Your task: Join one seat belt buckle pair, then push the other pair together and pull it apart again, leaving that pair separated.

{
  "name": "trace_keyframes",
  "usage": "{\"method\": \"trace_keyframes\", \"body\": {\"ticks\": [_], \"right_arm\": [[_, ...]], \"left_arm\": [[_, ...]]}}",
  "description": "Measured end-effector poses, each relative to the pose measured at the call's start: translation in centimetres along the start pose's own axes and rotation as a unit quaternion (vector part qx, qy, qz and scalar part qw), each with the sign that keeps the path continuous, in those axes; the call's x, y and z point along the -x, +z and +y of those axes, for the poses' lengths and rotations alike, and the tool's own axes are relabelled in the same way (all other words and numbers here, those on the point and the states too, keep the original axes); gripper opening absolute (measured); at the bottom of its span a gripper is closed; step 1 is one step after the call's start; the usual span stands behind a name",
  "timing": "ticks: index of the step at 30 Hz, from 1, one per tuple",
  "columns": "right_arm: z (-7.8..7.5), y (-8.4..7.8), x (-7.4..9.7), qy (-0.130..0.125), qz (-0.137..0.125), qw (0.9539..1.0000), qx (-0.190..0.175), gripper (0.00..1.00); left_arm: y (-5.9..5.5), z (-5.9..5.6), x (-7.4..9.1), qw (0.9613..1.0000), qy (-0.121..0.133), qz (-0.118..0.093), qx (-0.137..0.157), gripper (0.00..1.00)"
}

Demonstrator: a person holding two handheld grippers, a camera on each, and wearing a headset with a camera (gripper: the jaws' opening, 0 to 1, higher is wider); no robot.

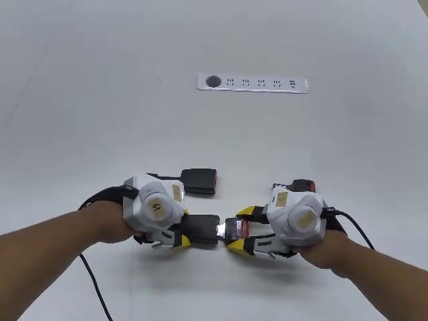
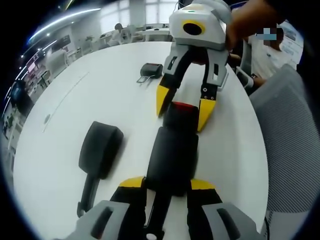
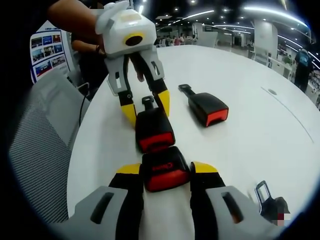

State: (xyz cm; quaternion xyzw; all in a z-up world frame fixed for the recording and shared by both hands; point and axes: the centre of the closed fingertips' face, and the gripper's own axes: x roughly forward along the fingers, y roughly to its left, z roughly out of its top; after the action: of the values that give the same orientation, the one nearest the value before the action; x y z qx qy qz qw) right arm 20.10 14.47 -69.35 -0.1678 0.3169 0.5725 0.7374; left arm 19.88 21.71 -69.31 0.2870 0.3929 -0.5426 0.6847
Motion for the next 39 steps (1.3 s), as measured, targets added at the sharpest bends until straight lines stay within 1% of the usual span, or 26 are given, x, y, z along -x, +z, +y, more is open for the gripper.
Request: {"method": "trace_keyframes", "body": {"ticks": [3, 6, 7, 8, 13, 16, 19, 22, 24, 26, 28, 32, 39], "right_arm": [[0.0, -0.1, 0.0, -0.001, 0.000, 1.0000, -0.001, 0.35], [0.1, 0.2, -0.4, 0.000, 0.001, 1.0000, 0.000, 0.35], [-0.8, -0.4, 0.1, -0.017, 0.019, 0.9996, 0.015, 0.35], [-0.3, -0.4, 0.1, -0.003, 0.011, 0.9999, 0.007, 0.35], [-0.4, -0.5, -0.2, -0.003, 0.014, 0.9999, 0.008, 0.35], [-0.3, -0.4, -0.4, -0.002, 0.015, 0.9998, 0.012, 0.35], [-0.3, -0.5, -0.7, -0.001, 0.015, 0.9998, 0.015, 0.35], [-0.1, -0.2, -0.8, 0.000, 0.013, 0.9998, 0.017, 0.35], [0.0, -0.1, -0.9, 0.001, 0.009, 0.9998, 0.018, 0.35], [0.2, 0.1, -1.0, 0.002, 0.008, 0.9998, 0.020, 0.35], [0.3, 0.2, -1.1, 0.002, 0.010, 0.9997, 0.024, 0.35], [0.5, 0.3, -1.3, 0.003, 0.004, 0.9995, 0.031, 0.34], [0.9, 0.7, -1.2, 0.013, 0.000, 0.9990, 0.042, 0.34]], "left_arm": [[-0.1, 0.1, 0.0, 1.0000, -0.001, 0.000, -0.001, 0.32], [-0.2, 0.0, 0.0, 1.0000, -0.002, 0.004, -0.002, 0.31], [-0.2, 0.0, 0.0, 1.0000, -0.004, 0.004, -0.004, 0.31], [-0.1, 0.2, -0.3, 1.0000, -0.005, 0.000, -0.005, 0.31], [-0.2, 0.1, -0.4, 0.9999, -0.008, 0.004, -0.011, 0.31], [-0.3, 0.2, -0.5, 0.9999, -0.009, 0.001, -0.012, 0.31], [-0.1, 0.1, -0.4, 0.9999, -0.010, -0.002, -0.014, 0.32], [-0.2, 0.1, -0.3, 0.9998, -0.011, -0.005, -0.017, 0.32], [-0.2, 0.1, -0.2, 0.9997, -0.012, -0.012, -0.020, 0.32], [-0.4, 0.2, -0.1, 0.9995, -0.012, -0.022, -0.017, 0.32], [-0.3, 0.1, -0.1, 0.9995, -0.012, -0.026, -0.017, 0.32], [-0.3, 0.1, 0.0, 0.9989, -0.017, -0.033, -0.028, 0.31], [-0.5, 0.0, 0.2, 0.9975, -0.023, -0.046, -0.048, 0.31]]}}
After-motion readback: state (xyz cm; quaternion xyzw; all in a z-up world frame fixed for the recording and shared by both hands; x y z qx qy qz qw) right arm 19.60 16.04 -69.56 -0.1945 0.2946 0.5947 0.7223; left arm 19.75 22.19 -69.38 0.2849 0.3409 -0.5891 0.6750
